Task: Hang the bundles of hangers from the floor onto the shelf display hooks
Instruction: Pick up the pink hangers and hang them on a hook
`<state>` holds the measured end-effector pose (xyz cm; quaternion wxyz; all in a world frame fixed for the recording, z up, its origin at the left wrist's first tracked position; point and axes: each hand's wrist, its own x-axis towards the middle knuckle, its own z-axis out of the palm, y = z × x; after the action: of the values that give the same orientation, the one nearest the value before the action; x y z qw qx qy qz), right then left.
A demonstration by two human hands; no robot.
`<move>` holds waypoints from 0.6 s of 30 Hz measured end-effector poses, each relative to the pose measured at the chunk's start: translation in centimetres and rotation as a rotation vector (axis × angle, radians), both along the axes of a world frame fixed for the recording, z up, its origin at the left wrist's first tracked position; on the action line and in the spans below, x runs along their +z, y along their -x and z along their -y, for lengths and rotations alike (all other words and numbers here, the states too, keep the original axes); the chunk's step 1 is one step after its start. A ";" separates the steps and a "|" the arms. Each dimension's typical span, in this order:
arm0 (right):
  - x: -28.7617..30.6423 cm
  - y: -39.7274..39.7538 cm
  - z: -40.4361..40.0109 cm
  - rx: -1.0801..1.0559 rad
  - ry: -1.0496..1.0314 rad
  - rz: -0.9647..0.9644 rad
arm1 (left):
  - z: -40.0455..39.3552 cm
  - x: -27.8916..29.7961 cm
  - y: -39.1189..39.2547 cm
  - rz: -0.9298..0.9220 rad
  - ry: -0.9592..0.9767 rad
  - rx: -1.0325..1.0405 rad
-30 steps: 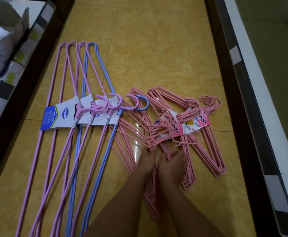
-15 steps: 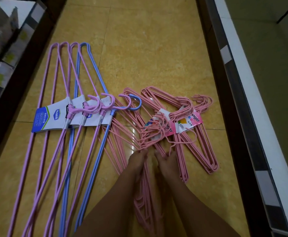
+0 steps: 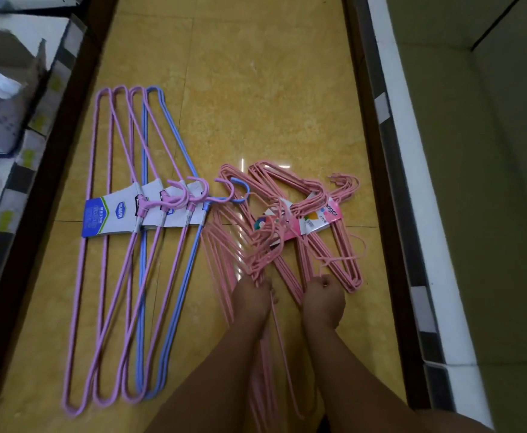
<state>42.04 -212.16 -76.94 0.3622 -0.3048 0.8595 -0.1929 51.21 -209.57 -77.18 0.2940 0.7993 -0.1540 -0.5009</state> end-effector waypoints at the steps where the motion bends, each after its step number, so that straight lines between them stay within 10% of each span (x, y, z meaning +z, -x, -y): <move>1: 1.6 0.5 -0.3 -0.017 -0.010 0.015 | -0.4 1.6 0.4 -0.057 0.004 0.062; 9: 18.6 0.8 -0.7 0.043 0.101 -0.039 | -3.1 15.6 1.4 -0.215 -0.057 0.318; 18: 37.5 -3.4 -3.1 0.613 -0.038 0.083 | -2.7 35.0 -0.1 -0.233 0.081 0.277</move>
<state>45.46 -209.04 -39.49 0.4437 -0.5349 0.7156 -0.0708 51.31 -206.88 -42.21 0.4078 0.7370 -0.0272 -0.5383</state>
